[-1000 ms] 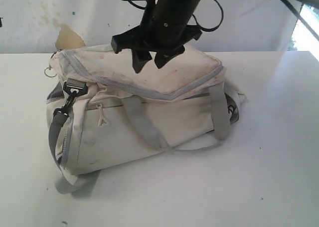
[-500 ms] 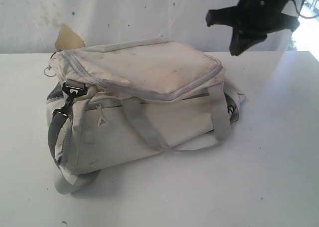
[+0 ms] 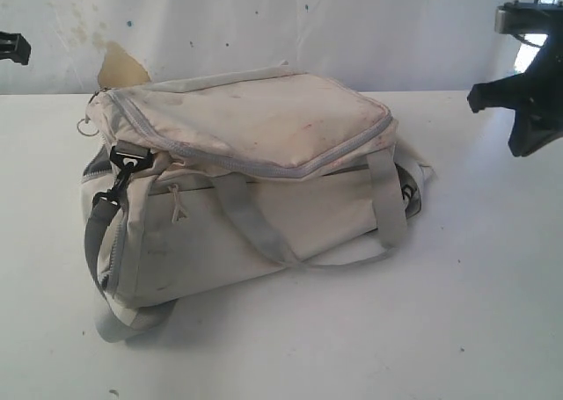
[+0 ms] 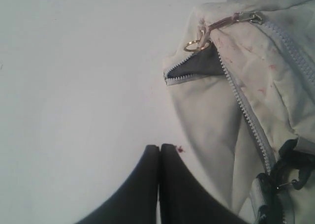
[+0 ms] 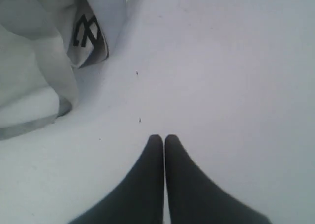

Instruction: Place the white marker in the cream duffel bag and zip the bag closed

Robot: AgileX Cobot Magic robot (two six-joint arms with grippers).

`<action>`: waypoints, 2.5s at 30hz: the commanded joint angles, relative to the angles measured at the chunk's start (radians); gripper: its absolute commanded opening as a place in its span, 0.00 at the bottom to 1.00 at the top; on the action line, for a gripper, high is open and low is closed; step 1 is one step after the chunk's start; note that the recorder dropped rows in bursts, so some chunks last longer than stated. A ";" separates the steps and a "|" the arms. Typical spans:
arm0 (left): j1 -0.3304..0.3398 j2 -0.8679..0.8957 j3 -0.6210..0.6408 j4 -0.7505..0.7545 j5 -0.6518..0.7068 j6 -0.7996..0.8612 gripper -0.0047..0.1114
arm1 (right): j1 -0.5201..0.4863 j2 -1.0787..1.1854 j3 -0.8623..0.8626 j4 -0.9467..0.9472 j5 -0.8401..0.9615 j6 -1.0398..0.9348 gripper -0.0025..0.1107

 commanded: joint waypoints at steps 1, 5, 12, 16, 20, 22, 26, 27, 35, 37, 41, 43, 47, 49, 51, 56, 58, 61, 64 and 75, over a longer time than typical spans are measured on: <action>-0.005 -0.009 -0.003 -0.006 -0.022 -0.003 0.04 | -0.021 -0.035 0.090 -0.001 -0.069 -0.026 0.02; -0.005 -0.009 -0.003 -0.006 -0.024 -0.003 0.04 | -0.021 -0.088 0.140 -0.012 -0.106 -0.026 0.02; -0.005 -0.135 0.064 -0.003 -0.015 -0.004 0.04 | -0.021 -0.245 0.187 -0.097 -0.138 0.066 0.02; -0.005 -0.285 0.166 0.032 -0.040 -0.011 0.04 | -0.021 -0.365 0.206 -0.097 -0.127 0.066 0.02; -0.005 -0.442 0.226 0.073 -0.036 -0.011 0.04 | -0.021 -0.496 0.248 -0.100 -0.127 0.064 0.02; -0.005 -0.518 0.238 0.075 -0.036 -0.011 0.04 | -0.021 -0.552 0.270 -0.100 -0.127 0.064 0.02; -0.005 -0.666 0.262 0.075 -0.046 -0.011 0.04 | -0.021 -0.685 0.318 -0.100 -0.124 0.064 0.02; -0.005 -0.707 0.267 0.075 -0.048 -0.011 0.04 | -0.021 -0.712 0.328 -0.100 -0.124 0.064 0.02; -0.005 -0.994 0.334 0.075 -0.016 -0.018 0.04 | -0.021 -0.995 0.437 -0.101 -0.120 0.034 0.02; -0.005 -1.071 0.362 0.075 -0.011 -0.018 0.04 | -0.021 -1.079 0.463 -0.101 -0.114 0.034 0.02; -0.005 -1.215 0.417 0.075 -0.013 -0.018 0.04 | -0.021 -1.240 0.508 -0.101 -0.111 0.034 0.02; -0.005 -1.289 0.440 0.075 0.004 -0.018 0.04 | -0.021 -1.323 0.534 -0.102 -0.107 0.015 0.02; -0.005 -1.412 0.467 0.086 0.057 -0.018 0.04 | -0.021 -1.466 0.580 -0.106 -0.071 0.003 0.02; -0.005 -1.470 0.482 0.090 0.073 -0.022 0.04 | -0.021 -1.543 0.604 -0.106 -0.054 0.003 0.02; -0.005 -1.510 0.492 0.090 0.074 -0.035 0.04 | -0.021 -1.616 0.626 -0.106 -0.048 0.003 0.02; -0.003 -1.510 0.501 0.093 0.069 -0.028 0.04 | -0.021 -1.696 0.673 -0.108 -0.035 0.003 0.02; -0.003 -1.510 0.502 0.093 0.037 -0.026 0.04 | -0.019 -1.696 0.677 -0.108 -0.006 0.005 0.02; -0.003 -1.510 0.513 0.090 -0.039 -0.026 0.04 | -0.019 -1.696 0.694 -0.108 -0.042 0.002 0.02; -0.003 -1.510 0.529 0.089 -0.123 -0.028 0.04 | -0.019 -1.696 0.731 -0.108 -0.143 0.004 0.02; -0.003 -1.510 0.816 0.100 -0.569 -0.024 0.04 | -0.019 -1.696 1.019 -0.137 -0.750 0.011 0.02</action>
